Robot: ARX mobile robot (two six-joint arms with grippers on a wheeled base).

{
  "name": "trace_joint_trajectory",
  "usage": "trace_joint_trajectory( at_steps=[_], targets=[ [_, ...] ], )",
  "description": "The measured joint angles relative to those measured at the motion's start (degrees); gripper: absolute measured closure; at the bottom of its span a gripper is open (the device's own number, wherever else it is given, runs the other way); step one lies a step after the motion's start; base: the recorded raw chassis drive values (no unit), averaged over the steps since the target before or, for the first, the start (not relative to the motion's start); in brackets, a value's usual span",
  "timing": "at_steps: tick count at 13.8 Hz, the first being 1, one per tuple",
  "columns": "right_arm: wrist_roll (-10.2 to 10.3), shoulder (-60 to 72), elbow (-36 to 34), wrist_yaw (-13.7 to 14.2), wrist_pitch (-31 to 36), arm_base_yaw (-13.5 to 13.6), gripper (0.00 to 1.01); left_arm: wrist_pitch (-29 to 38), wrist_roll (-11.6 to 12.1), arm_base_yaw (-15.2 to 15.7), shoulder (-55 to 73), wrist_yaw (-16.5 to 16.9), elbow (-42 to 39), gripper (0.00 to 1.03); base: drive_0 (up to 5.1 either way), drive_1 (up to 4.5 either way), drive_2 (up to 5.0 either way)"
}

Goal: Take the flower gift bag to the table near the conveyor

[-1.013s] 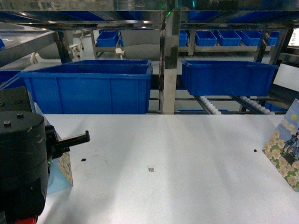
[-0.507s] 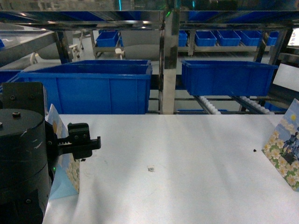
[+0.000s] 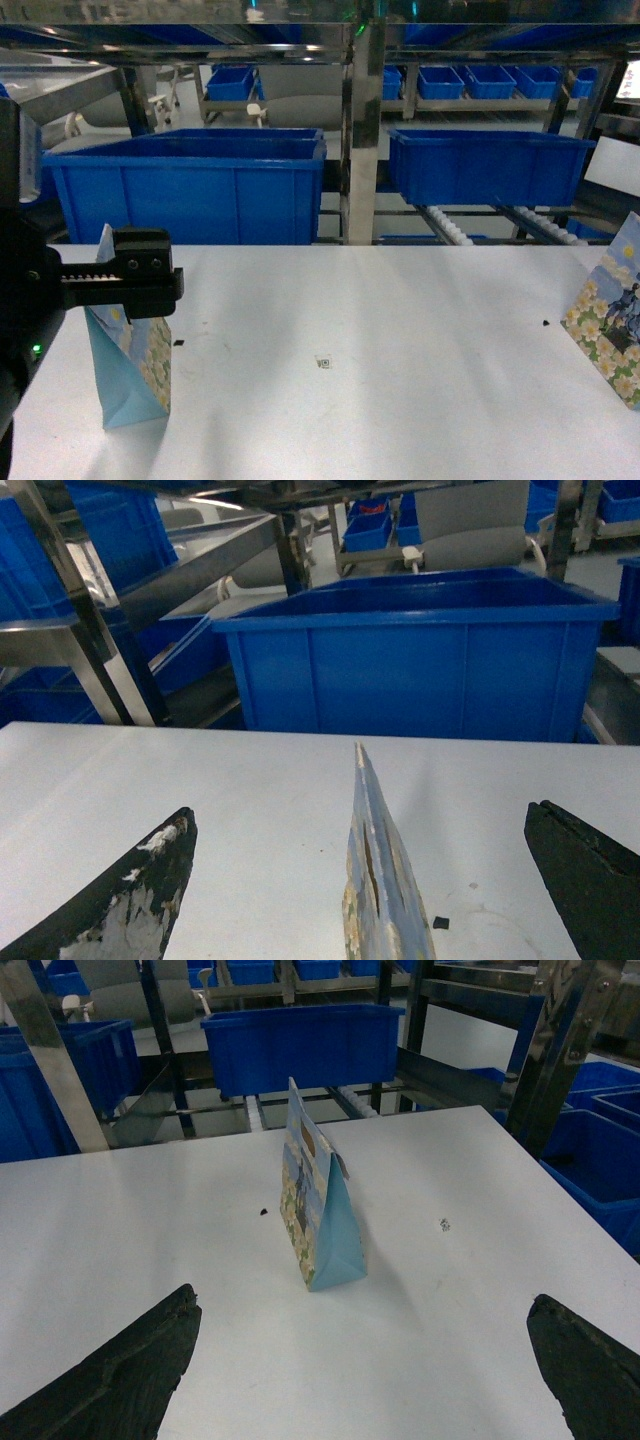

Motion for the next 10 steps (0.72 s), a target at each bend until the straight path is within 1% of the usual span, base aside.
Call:
trace_joint_trajectory(
  at_steps=[1, 2, 4, 5, 6, 7, 8, 10],
  targets=[
    [0.0, 0.0, 0.0, 0.0, 0.0, 0.0, 0.03, 0.0, 0.8, -0.3, -4.1, 0.7, -2.5, 0.05, 0.0, 0.0, 0.0],
    [0.0, 0.0, 0.0, 0.0, 0.0, 0.0, 0.03, 0.0, 1.0, -0.5, -9.9, 2.1, -5.8, 0.05, 0.0, 0.0, 0.0],
    [0.0, 0.0, 0.0, 0.0, 0.0, 0.0, 0.03, -0.1, 1.2, -0.6, -14.6, 2.8, -7.6, 0.05, 0.0, 0.0, 0.0],
    [0.0, 0.0, 0.0, 0.0, 0.0, 0.0, 0.03, 0.0, 1.8, -1.3, -20.6, 3.7, -9.4, 0.05, 0.0, 0.0, 0.0],
    [0.0, 0.0, 0.0, 0.0, 0.0, 0.0, 0.03, -2.5, 2.0, -2.2, -28.3, 4.3, -11.4, 0.05, 0.0, 0.0, 0.0],
    [0.0, 0.0, 0.0, 0.0, 0.0, 0.0, 0.03, -8.3, 2.0, -3.4, -35.3, 4.4, -13.1, 0.05, 0.0, 0.0, 0.0],
    [0.0, 0.0, 0.0, 0.0, 0.0, 0.0, 0.03, -15.8, 2.0, -5.2, -43.5, 3.5, -15.1, 0.05, 0.0, 0.0, 0.0],
    [0.0, 0.0, 0.0, 0.0, 0.0, 0.0, 0.03, -29.7, 1.7, -9.5, -59.6, -0.6, -18.0, 0.05, 0.0, 0.0, 0.0]
  ],
)
